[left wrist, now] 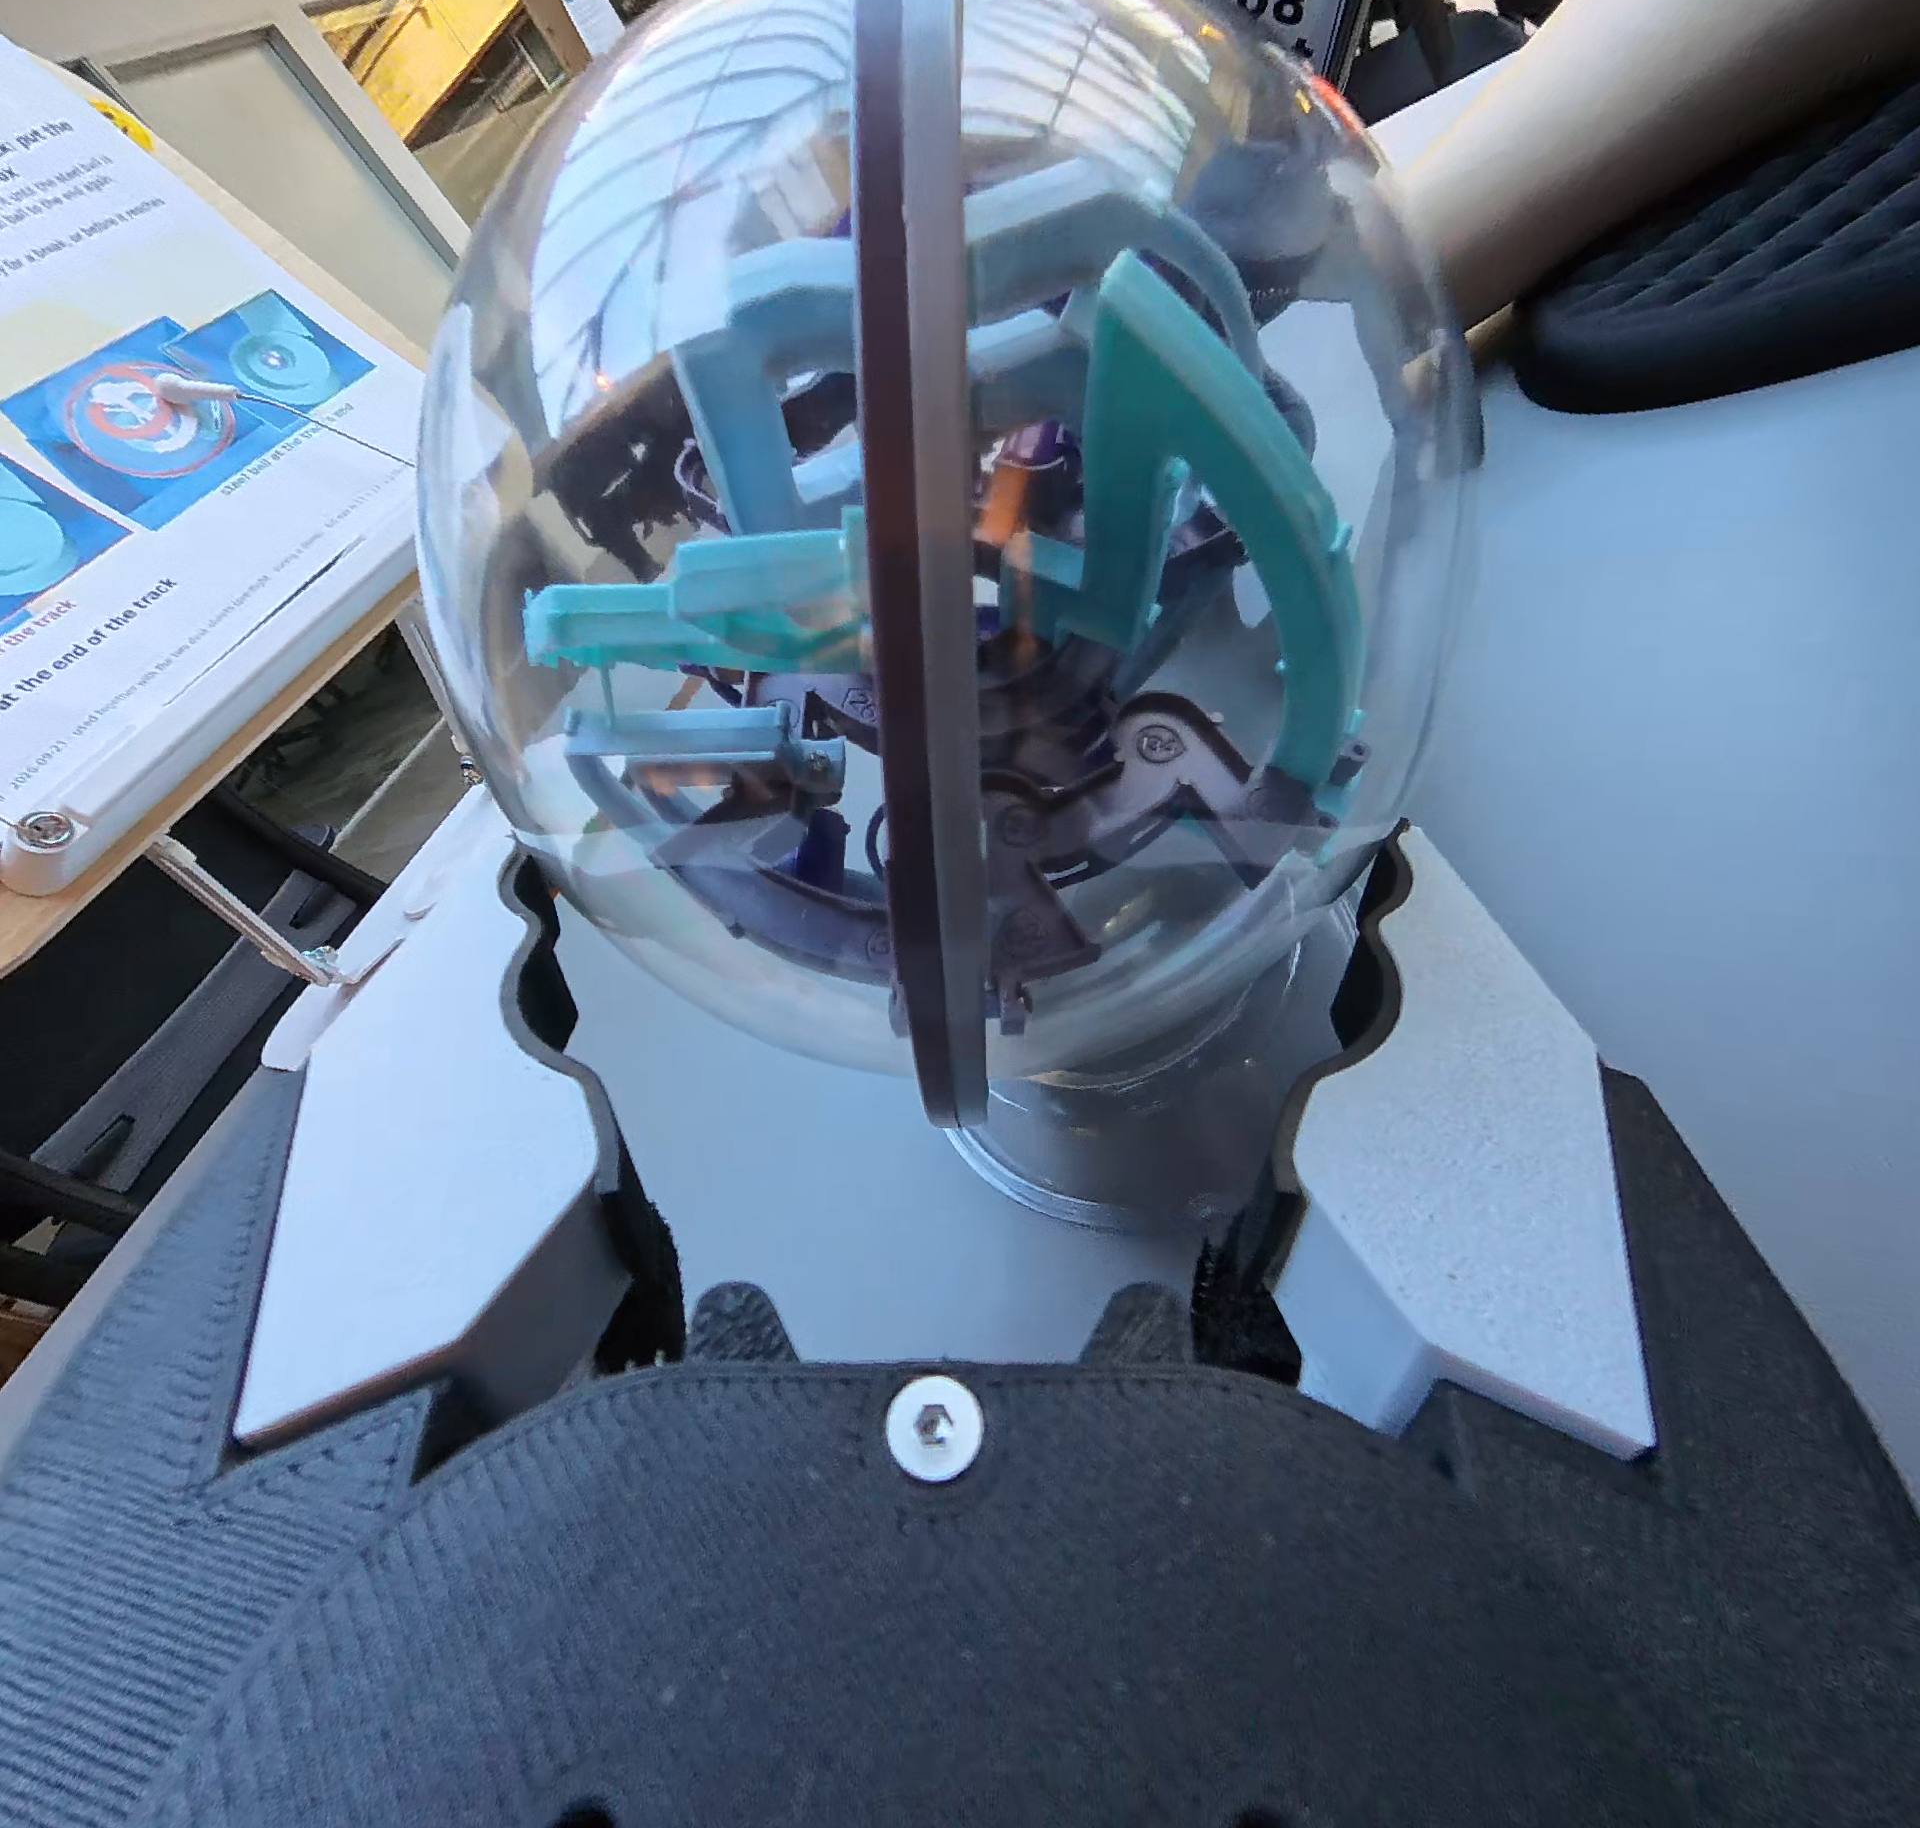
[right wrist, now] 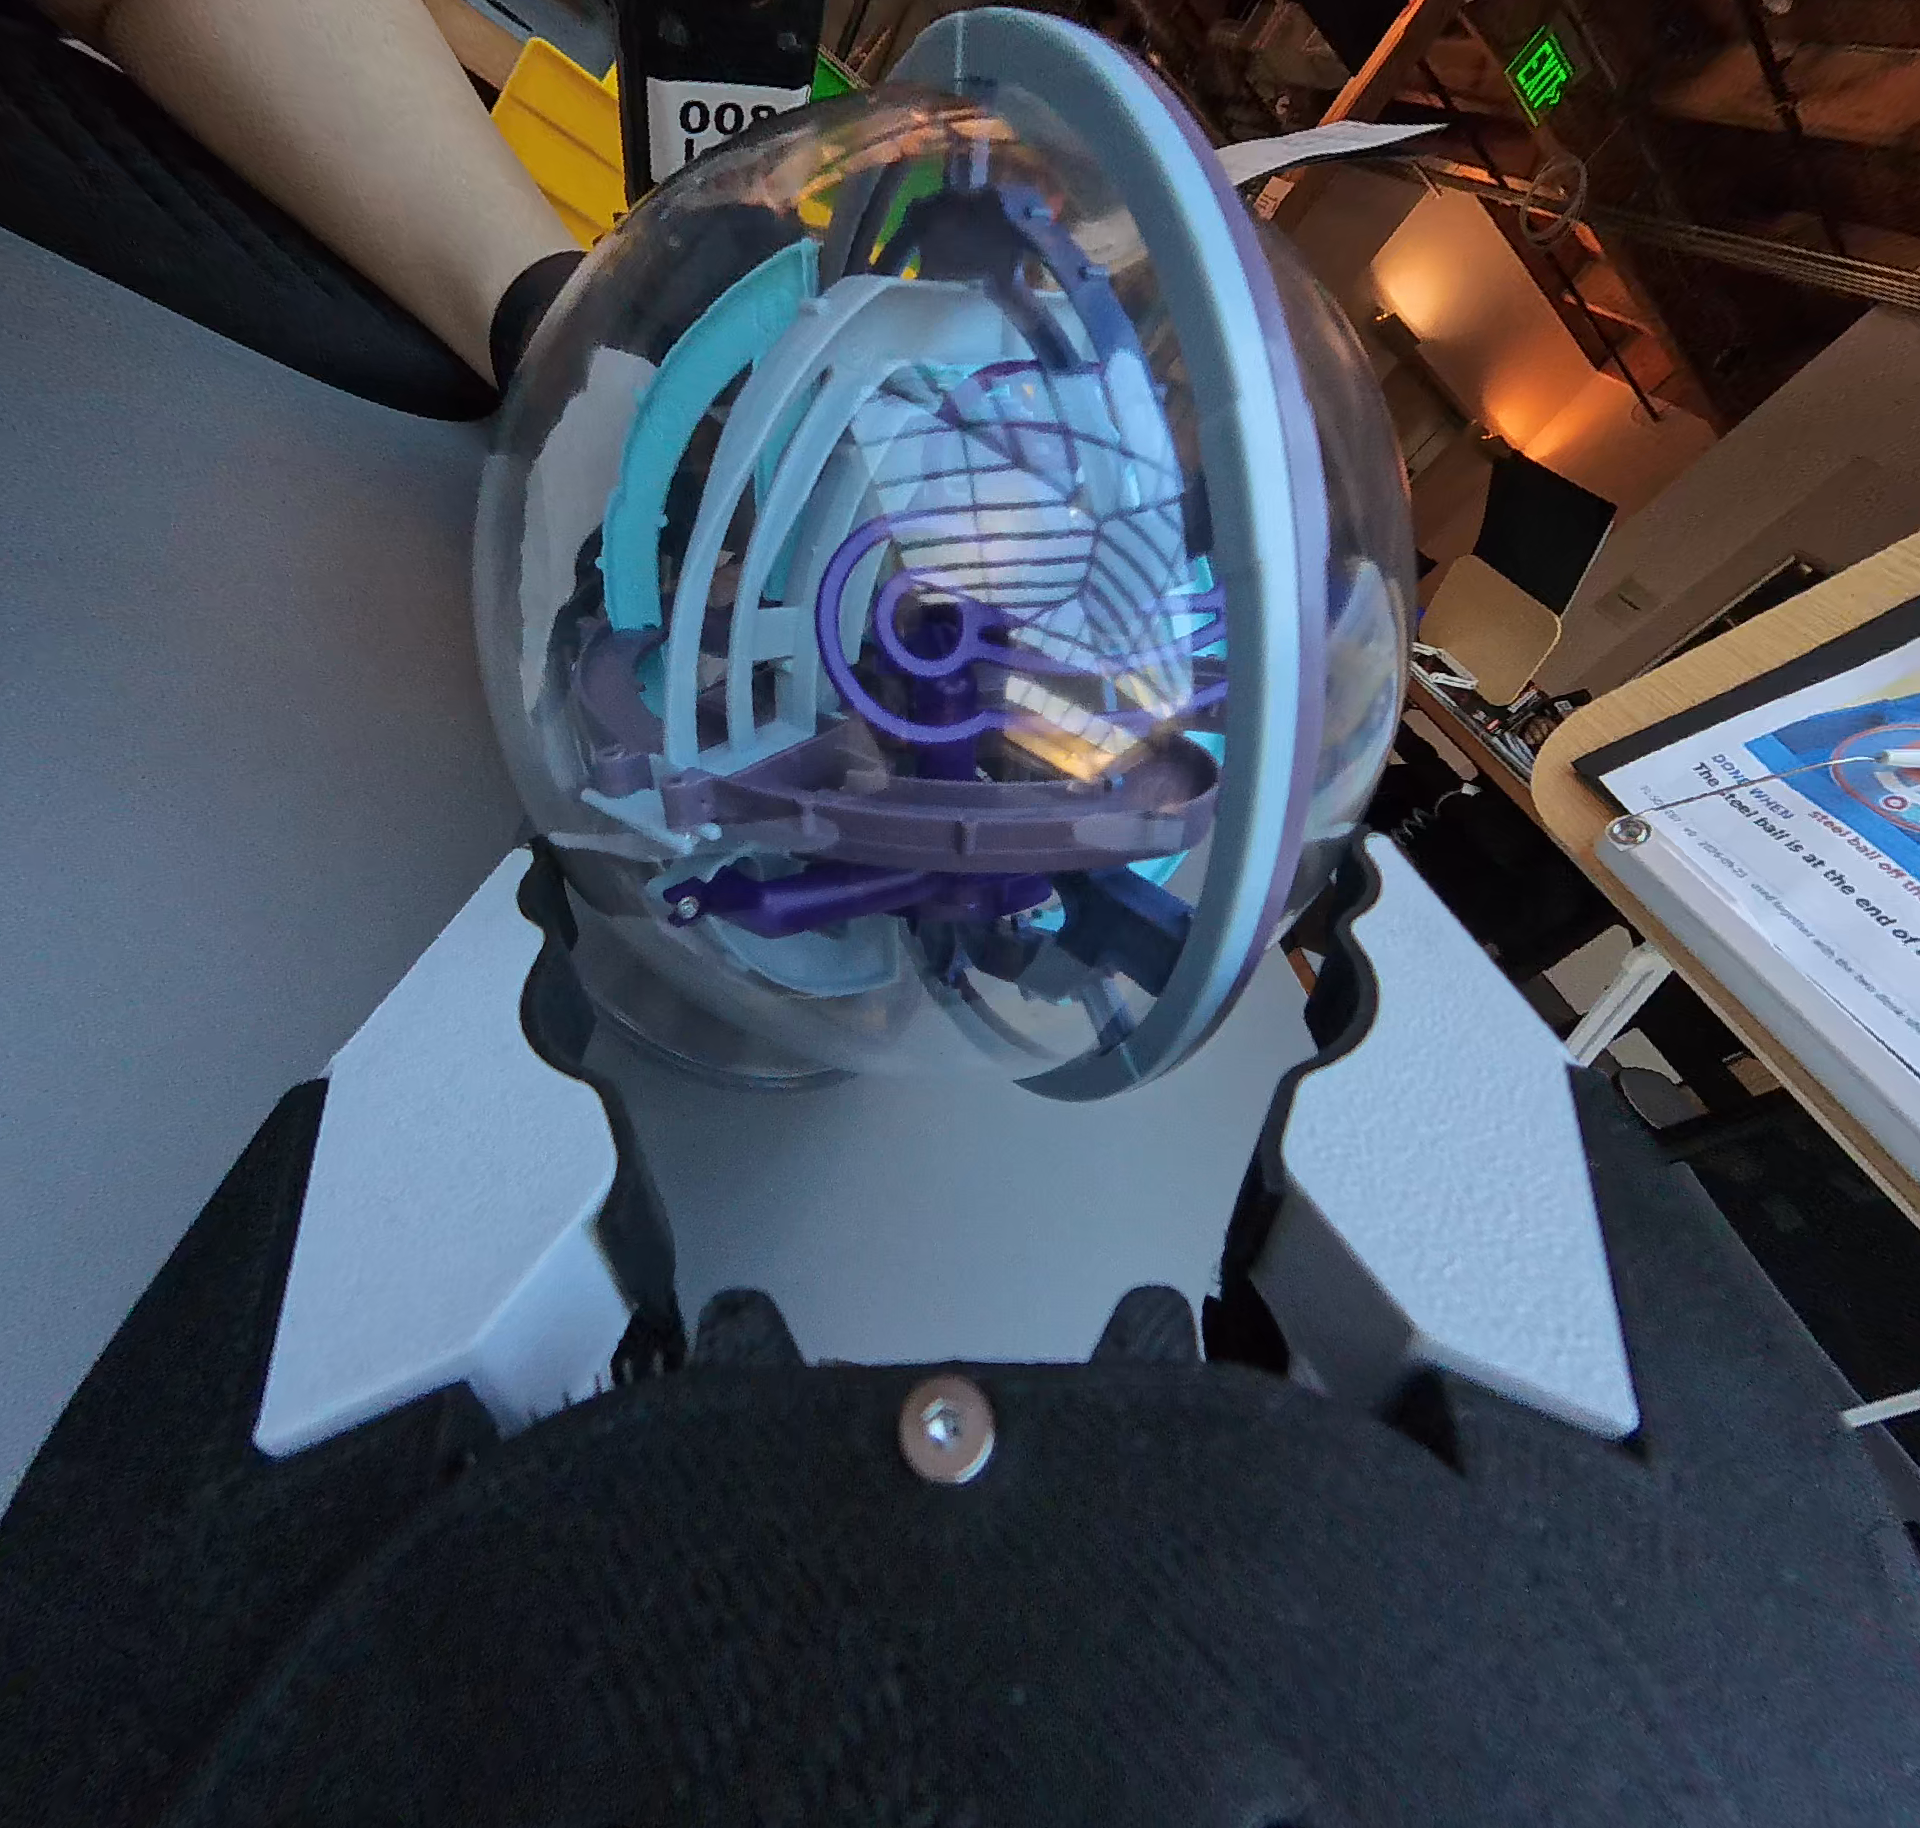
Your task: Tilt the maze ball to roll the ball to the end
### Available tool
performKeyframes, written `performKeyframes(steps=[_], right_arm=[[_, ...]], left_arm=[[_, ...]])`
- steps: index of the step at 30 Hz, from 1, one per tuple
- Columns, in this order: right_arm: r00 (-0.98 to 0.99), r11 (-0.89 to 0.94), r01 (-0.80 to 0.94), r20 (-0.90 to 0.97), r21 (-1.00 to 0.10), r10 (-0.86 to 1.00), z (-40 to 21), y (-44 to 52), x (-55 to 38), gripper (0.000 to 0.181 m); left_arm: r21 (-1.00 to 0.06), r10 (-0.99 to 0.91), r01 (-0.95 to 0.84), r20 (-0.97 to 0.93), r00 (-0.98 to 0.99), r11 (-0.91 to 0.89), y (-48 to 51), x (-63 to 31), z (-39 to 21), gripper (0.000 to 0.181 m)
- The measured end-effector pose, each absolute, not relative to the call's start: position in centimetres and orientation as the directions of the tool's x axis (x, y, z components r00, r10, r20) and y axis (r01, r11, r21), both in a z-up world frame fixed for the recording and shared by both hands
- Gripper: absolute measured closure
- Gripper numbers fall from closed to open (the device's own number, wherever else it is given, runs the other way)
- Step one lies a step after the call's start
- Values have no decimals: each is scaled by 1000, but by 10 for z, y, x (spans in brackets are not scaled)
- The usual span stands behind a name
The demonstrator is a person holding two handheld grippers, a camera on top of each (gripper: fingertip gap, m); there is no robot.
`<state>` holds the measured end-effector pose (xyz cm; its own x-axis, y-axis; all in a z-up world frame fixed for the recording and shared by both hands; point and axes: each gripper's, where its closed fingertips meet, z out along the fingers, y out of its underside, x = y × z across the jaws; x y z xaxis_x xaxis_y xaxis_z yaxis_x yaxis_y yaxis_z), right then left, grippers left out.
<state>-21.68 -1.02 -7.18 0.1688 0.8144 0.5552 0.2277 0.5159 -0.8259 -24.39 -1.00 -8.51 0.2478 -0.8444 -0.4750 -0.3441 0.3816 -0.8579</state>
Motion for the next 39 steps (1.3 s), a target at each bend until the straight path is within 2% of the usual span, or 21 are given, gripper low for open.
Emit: performKeyframes(steps=[39], right_arm=[[157,529,254,574,-810,804,-79,-15,-235,39]], left_arm=[[-833,-808,-383,-517,281,400,-17,-262,-90,31]])
